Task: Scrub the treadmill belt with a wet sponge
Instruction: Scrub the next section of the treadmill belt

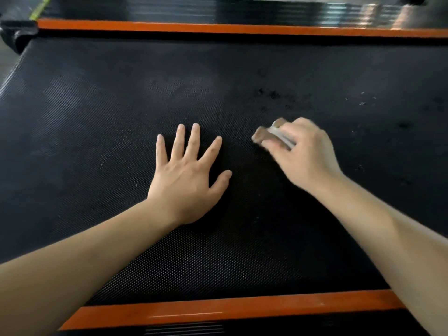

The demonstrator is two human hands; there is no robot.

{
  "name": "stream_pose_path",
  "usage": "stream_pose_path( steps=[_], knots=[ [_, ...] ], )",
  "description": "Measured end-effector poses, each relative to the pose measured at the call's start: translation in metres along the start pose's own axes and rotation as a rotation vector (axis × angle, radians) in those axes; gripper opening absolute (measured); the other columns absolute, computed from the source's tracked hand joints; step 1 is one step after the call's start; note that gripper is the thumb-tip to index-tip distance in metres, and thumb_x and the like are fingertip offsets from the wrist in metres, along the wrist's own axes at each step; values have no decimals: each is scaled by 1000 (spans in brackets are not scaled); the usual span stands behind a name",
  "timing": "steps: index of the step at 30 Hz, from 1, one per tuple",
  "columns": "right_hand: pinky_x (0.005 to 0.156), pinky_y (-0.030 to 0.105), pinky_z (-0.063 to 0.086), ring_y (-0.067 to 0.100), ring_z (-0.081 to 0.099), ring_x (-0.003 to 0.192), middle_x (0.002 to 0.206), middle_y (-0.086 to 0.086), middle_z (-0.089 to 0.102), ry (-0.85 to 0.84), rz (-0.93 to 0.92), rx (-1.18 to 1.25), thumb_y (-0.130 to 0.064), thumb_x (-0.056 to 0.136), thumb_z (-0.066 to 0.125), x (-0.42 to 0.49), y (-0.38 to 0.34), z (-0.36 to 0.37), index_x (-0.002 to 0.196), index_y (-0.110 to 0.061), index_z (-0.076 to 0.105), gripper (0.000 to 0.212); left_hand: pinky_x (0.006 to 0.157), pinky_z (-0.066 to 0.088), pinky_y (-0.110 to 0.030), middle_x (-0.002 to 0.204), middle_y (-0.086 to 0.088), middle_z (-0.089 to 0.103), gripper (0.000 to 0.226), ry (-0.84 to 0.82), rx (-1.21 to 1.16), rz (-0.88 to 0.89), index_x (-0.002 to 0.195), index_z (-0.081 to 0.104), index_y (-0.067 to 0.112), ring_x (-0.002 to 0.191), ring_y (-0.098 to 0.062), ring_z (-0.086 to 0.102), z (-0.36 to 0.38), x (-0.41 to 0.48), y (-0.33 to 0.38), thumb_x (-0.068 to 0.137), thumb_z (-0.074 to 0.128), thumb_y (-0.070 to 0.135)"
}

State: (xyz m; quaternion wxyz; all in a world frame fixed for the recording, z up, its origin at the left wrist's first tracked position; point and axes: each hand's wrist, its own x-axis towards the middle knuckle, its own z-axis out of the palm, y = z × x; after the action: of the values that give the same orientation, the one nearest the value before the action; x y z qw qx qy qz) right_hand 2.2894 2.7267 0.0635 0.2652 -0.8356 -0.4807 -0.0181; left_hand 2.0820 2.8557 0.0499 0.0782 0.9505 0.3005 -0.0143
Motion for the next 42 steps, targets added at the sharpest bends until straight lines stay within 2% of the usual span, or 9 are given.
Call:
stream_pose_path(
  steps=[8,13,18,21,24,29,34,40,42],
  knots=[
    [84,42,46,25,59,82,88,0,61,91,184,-114,-55,89,56,68,14,6,90,-26,64,30,123,-13,-59,172,-11,-8,82,1,-15,37,163,6,35,156,-31,-18,0,-4,0,91,11,74],
    [79,42,45,16,48,71,80,-7,50,-58,-124,-31,-50,90,68,48,-9,16,91,-24,69,26,123,-10,-62,172,-14,-4,81,30,-17,49,163,10,31,157,-34,-15,0,-4,1,93,14,72],
    [90,46,47,27,61,90,93,0,63,109,230,-120,-54,89,57,116,15,22,92,-25,65,30,122,-12,-61,172,-13,-7,81,31,-27,59,163,8,33,156,-33,-19,0,-4,0,93,12,73],
    [87,43,40,26,57,91,98,2,59,13,68,-140,-50,94,57,104,2,33,108,-25,67,30,123,-12,-61,172,-14,-2,80,36,-31,67,163,12,31,157,-34,-16,0,-4,0,94,16,71],
    [85,43,40,19,51,79,86,-5,51,-67,-98,-55,-49,93,62,88,-2,27,95,-28,66,21,123,-12,-61,172,-14,-3,80,40,-24,66,163,12,31,156,-34,-17,-1,-4,0,94,16,71],
    [94,50,48,24,63,93,91,-4,66,52,218,-22,-48,90,61,148,14,25,95,-25,69,25,123,-12,-61,172,-13,-5,80,44,-41,66,164,11,31,156,-33,-20,-2,-4,1,94,16,71],
    [88,45,46,22,58,88,95,-1,60,-78,-10,3,-52,91,66,141,3,38,100,-25,71,29,123,-10,-62,172,-15,-2,80,51,-30,73,163,13,29,156,-34,-17,-1,-4,0,95,20,70],
    [94,44,46,30,63,100,93,-3,64,82,283,-93,-54,89,61,194,15,37,93,-26,64,28,123,-6,-64,171,-16,1,79,49,-12,62,162,17,28,157,-35,-14,1,-3,2,96,22,70],
    [96,43,45,30,62,106,105,1,67,54,195,-99,-54,89,62,192,4,50,105,-29,68,30,123,-5,-64,171,-17,4,78,49,-17,66,162,22,27,157,-36,-11,0,-4,2,96,26,69]
  ],
)
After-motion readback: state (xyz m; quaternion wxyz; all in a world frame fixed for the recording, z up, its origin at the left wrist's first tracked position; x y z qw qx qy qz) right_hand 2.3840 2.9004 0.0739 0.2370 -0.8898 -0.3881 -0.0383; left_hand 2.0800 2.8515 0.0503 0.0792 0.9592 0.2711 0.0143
